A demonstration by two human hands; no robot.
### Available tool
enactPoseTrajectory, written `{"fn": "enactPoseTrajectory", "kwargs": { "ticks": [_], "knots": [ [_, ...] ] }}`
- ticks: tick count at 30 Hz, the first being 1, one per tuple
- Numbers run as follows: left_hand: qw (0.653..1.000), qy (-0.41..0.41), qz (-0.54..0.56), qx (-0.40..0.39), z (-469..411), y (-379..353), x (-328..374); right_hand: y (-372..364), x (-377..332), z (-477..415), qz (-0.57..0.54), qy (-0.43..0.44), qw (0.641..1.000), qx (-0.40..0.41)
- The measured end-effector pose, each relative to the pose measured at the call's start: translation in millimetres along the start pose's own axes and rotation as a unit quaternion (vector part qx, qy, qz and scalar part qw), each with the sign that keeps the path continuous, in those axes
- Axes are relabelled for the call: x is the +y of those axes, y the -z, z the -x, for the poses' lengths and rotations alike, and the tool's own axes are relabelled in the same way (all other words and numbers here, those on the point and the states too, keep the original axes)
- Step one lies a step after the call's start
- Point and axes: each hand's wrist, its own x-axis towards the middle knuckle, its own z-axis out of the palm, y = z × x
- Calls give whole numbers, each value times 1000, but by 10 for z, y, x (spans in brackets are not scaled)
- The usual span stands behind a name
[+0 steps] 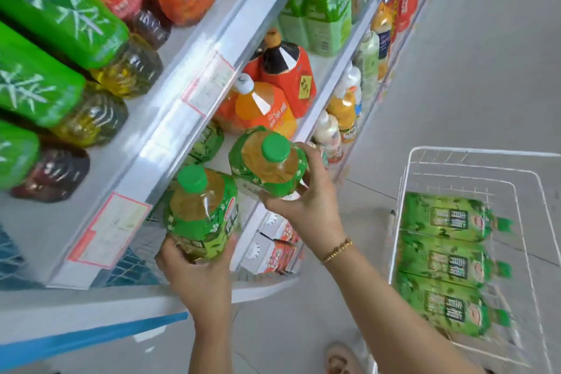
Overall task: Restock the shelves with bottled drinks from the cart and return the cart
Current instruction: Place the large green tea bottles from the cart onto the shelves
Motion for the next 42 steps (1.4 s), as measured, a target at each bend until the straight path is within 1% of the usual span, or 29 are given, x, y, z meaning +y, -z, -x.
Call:
{"fn": "enactPoseTrajectory", "kwargs": {
  "ticks": [3,4,6,9,12,15,17,19,23,24,27,29,31,33,38,40,42],
  "knots": [
    [998,-23,-46,29,-178,32,-53,-118,107,-135,12,6,1000,-5],
    [998,-14,-46,29,-223,-7,-61,-140,129,-199,33,16,999,-14],
    [999,29,-26,29,-238,-129,-111,-204,190,-334,86,29,995,-47],
    [996,75,29,42,-248,-281,-277,-276,214,-473,166,33,981,-96],
    [986,120,102,50,-319,-375,-408,-313,212,-593,199,66,966,-149],
    [960,173,215,49,-339,-488,-444,-408,190,-782,247,81,939,-226],
    [950,185,245,59,-330,-536,-410,-497,193,-895,235,65,934,-263],
    [951,177,246,56,-338,-544,-422,-590,223,-950,221,60,935,-270],
    [961,162,223,32,-387,-501,-454,-741,291,-1022,259,86,928,-255],
    [961,163,223,25,-407,-486,-463,-786,297,-1056,281,96,919,-259],
    [959,176,221,2,-482,-433,-507,-910,319,-1168,381,105,874,-283],
    [960,181,215,-10,-513,-414,-528,-951,329,-1178,416,99,859,-280],
    [960,188,208,-13,-518,-412,-538,-960,339,-1112,425,86,864,-258],
    [959,196,203,-7,-515,-417,-547,-934,354,-1030,405,83,880,-233],
    [958,217,189,-8,-537,-394,-621,-830,607,-1098,256,81,933,-239],
    [957,217,193,21,-551,-408,-629,-843,740,-997,230,83,946,-214],
    [949,226,210,64,-569,-462,-601,-880,819,-843,189,61,960,-195]
  ]
}}
